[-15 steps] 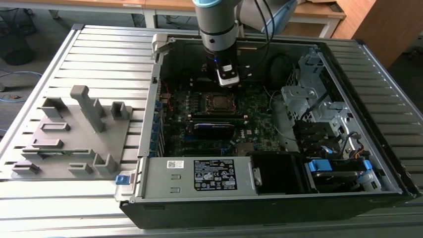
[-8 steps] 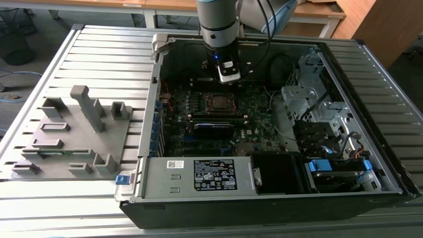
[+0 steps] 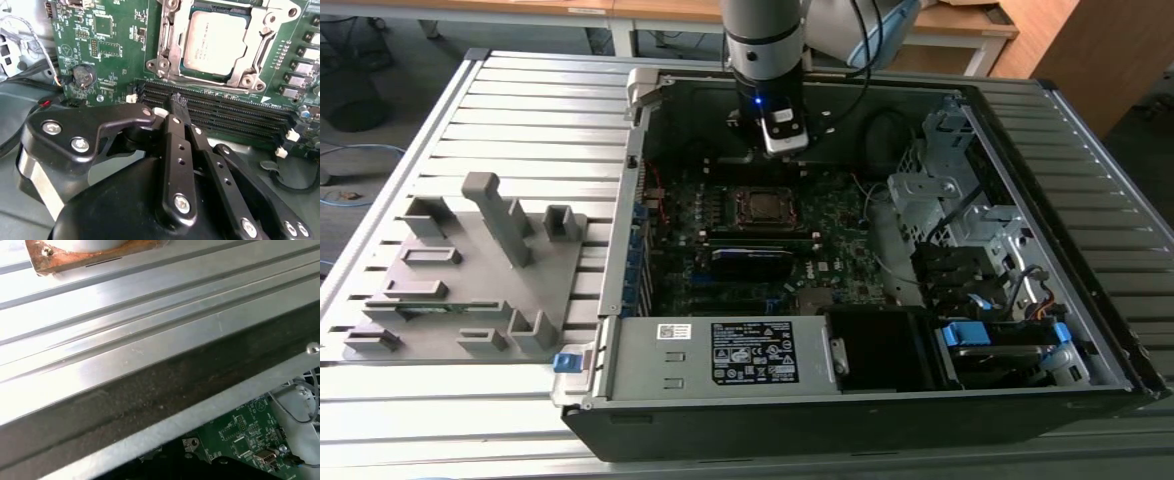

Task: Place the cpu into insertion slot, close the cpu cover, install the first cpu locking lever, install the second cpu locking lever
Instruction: 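Install the first cpu locking lever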

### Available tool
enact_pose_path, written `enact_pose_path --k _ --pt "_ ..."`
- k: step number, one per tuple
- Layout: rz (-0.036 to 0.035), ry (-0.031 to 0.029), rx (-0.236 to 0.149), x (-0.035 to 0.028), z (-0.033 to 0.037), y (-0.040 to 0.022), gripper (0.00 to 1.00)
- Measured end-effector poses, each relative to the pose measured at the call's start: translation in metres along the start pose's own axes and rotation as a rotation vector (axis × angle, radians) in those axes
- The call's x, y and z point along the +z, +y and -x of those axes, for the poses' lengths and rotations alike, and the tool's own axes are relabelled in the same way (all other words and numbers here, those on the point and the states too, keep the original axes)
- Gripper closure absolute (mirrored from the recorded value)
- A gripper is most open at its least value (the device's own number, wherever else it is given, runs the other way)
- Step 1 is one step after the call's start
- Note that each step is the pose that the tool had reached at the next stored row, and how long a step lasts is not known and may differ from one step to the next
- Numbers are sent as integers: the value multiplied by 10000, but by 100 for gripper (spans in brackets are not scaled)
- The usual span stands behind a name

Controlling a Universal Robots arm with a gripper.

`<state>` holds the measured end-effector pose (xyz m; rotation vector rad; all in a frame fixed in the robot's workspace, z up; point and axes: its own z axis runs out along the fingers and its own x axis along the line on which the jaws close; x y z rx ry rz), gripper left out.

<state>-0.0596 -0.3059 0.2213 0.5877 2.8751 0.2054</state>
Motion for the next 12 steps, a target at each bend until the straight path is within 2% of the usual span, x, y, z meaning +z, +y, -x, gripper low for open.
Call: enact_pose_path --k 4,5,6,9,10,12 --pt "1 3 0 0 0 0 89" --pt "-9 28 1 1 1 0 89" --pt "-33 78 6 1 1 0 89" --pt "-151 348 36 4 2 0 89" --pt "-206 468 48 5 3 0 89" --pt "-328 746 76 8 3 0 89"
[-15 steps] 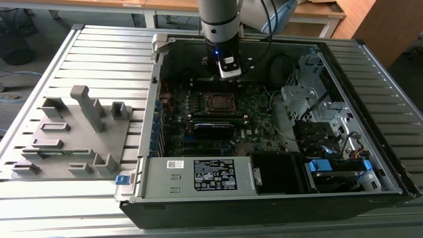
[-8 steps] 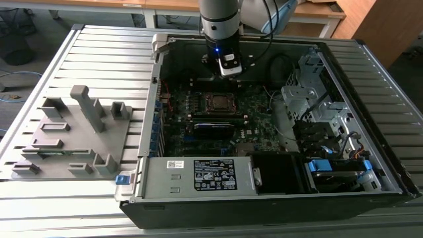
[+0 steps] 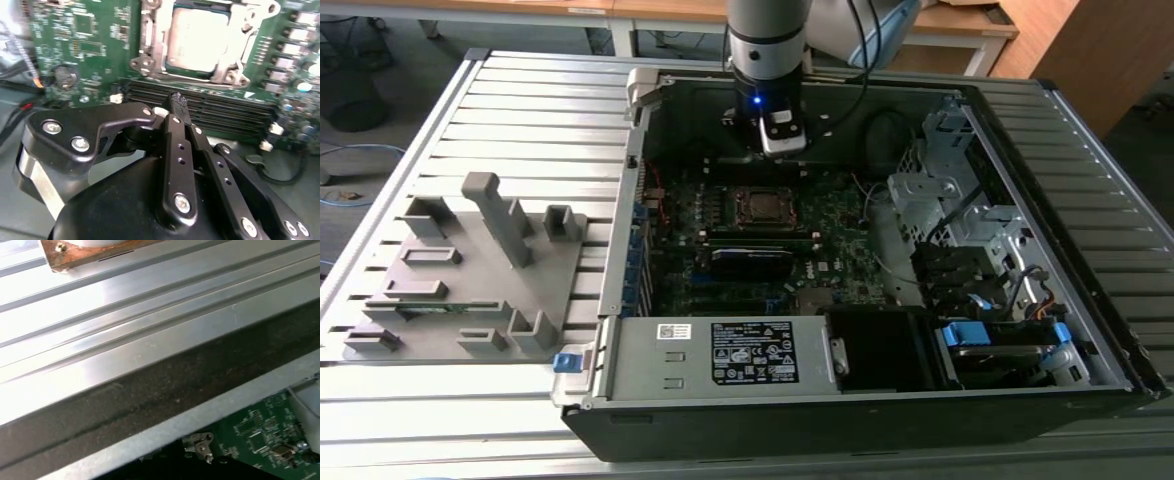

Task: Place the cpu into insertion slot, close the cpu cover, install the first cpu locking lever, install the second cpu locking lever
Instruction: 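Install the first cpu locking lever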

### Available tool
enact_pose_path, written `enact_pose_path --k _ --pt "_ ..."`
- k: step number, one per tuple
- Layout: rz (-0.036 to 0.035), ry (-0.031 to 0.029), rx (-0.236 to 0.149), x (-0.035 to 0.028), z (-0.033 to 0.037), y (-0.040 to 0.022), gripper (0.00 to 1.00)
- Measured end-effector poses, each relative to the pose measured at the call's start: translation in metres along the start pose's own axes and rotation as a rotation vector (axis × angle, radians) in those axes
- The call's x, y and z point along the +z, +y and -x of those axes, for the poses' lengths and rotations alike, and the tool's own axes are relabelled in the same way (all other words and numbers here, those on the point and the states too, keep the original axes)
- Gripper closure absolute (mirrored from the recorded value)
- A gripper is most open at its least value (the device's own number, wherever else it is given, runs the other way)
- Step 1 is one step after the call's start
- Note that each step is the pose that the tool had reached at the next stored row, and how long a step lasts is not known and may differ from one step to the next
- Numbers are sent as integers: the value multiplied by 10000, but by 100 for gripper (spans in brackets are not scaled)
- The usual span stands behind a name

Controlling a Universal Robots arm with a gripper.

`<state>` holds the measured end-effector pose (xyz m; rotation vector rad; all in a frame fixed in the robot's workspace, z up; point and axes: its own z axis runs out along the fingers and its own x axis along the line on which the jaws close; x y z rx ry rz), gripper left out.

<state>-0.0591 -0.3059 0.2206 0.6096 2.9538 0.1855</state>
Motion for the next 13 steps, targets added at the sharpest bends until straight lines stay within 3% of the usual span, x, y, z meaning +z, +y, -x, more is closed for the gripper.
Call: enact_pose_path --k 1,2,8,13 --pt "-64 144 15 1 0 0 89" --pt "-106 247 25 2 1 0 89" --pt "-118 267 27 -5 1 1 89" --pt "-116 267 27 -93 10 14 89"
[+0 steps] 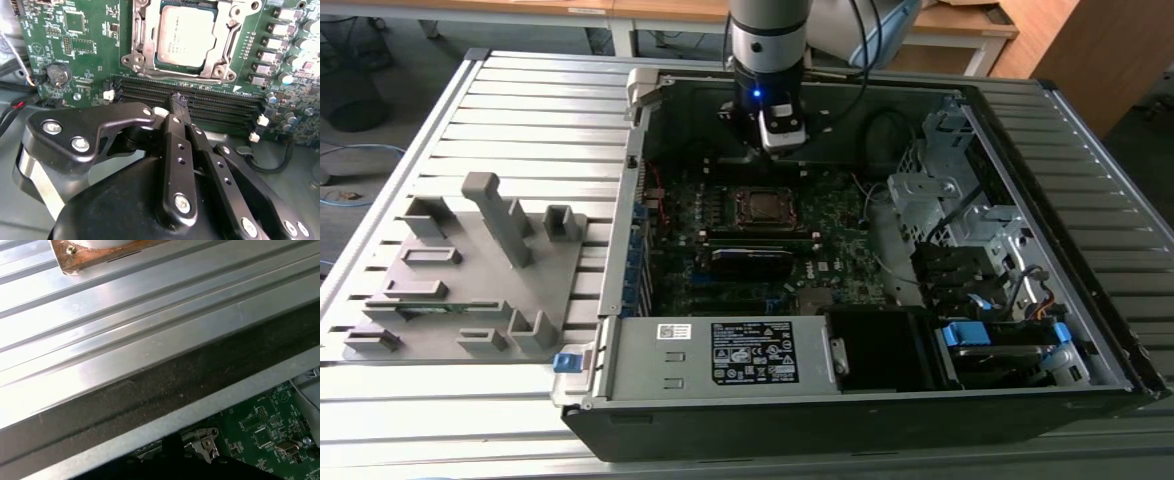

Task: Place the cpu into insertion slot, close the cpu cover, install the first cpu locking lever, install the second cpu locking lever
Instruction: 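Install the first cpu locking lever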

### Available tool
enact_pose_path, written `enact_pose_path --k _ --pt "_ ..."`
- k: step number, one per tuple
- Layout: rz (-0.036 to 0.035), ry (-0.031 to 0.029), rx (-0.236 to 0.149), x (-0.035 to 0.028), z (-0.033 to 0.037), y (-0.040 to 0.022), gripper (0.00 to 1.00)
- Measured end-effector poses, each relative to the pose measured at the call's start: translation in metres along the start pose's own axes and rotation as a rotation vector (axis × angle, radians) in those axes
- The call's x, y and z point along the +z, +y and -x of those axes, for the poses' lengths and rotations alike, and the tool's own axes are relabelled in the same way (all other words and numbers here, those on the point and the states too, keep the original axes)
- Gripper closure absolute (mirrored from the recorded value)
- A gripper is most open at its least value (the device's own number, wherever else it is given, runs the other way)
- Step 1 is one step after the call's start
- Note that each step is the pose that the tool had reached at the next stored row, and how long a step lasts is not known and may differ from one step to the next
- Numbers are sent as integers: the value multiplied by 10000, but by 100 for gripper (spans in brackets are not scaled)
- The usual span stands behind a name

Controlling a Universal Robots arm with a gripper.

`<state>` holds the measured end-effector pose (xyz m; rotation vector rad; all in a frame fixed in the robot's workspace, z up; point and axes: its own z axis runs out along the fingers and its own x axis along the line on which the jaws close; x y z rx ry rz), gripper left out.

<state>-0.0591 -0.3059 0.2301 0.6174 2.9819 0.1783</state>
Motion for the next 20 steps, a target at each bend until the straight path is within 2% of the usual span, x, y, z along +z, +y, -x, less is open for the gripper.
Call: enact_pose_path --k 7,14,15,20 --pt "1 7 -58 -17 5 4 89" --pt "-18 73 -767 -15 5 5 89" --pt "-46 75 -862 -13 6 4 89" --pt "-292 69 -1291 -8 6 3 89"
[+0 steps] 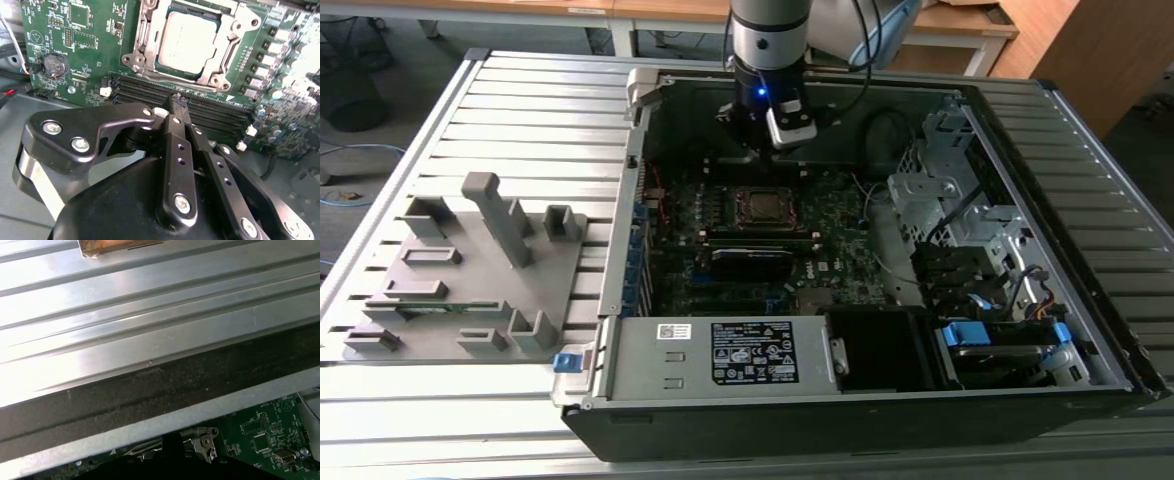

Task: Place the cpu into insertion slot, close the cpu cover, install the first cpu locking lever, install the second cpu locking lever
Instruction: 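Install the first cpu locking lever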

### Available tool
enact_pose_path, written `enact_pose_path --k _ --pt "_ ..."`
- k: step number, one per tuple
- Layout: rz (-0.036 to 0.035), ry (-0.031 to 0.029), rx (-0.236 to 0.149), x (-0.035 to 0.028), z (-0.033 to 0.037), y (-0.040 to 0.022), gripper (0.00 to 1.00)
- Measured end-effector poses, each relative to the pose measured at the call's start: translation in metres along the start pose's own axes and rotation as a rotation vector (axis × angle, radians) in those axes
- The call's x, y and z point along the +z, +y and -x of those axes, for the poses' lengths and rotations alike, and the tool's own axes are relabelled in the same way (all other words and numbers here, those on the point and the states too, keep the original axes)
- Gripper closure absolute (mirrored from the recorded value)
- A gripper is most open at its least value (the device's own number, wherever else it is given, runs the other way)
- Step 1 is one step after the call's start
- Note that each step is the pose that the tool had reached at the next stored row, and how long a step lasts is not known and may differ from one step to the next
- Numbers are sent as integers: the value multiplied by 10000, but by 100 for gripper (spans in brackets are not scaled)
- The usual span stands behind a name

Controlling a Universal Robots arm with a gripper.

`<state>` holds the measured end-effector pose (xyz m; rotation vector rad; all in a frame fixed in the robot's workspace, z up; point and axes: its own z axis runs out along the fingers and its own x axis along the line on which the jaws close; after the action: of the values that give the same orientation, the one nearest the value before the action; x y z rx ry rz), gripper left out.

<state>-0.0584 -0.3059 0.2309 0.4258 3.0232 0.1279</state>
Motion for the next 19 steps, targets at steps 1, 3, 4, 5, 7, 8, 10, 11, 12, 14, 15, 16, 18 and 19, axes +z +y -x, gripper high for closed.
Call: enact_pose_path --k 1,3,4,5,7,8,10,11,12,14,15,16,18,19 --pt "-3 10 -57 0 1 0 89" --pt "-1 12 -88 0 1 0 89" --pt "0 14 -100 0 1 0 89" --pt "0 15 -112 0 1 0 89" --pt "-16 81 -114 2 2 1 89" --pt "-45 179 -106 2 3 1 89" --pt "-101 372 -91 3 4 1 89" --pt "-104 377 -90 3 3 1 89" --pt "-105 383 -89 3 3 1 89" --pt "-106 391 -89 3 4 1 89" --pt "-105 391 -96 4 8 2 89" --pt "-102 393 -126 5 16 4 89" --pt "-94 407 -279 6 25 7 89" --pt "-88 418 -394 6 26 7 89"
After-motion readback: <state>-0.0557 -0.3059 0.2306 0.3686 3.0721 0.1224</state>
